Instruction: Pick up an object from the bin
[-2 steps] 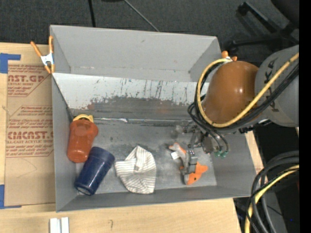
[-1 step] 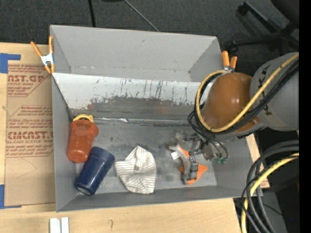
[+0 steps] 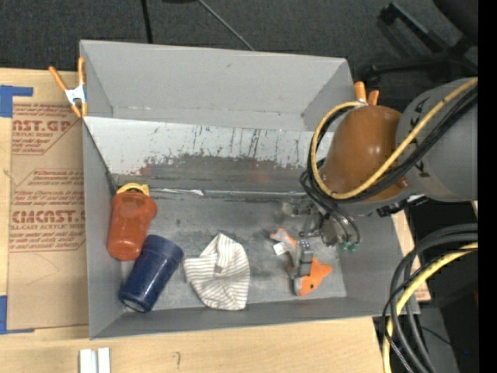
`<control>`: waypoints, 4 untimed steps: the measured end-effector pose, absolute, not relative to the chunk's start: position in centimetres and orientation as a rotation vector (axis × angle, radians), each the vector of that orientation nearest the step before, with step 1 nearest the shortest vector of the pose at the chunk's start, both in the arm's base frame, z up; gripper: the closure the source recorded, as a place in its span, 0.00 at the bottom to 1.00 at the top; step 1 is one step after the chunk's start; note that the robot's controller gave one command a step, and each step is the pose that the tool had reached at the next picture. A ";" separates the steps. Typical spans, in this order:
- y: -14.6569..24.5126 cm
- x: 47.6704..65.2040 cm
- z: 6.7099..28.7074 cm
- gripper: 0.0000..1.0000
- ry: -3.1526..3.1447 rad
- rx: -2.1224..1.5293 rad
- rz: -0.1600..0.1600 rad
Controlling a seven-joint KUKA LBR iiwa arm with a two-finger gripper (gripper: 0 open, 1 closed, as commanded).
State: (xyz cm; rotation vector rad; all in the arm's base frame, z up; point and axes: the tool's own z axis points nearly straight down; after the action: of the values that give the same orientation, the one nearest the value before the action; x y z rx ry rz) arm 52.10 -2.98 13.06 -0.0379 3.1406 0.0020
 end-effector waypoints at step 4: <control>-9.5 51.5 19.8 1.00 3.139 0.022 0.000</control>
Offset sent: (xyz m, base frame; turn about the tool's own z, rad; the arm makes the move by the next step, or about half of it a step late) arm 0.0000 0.0000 0.0000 0.0000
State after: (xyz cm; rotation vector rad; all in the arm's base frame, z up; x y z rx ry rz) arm 51.48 -9.47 19.76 0.0216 3.1394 0.0001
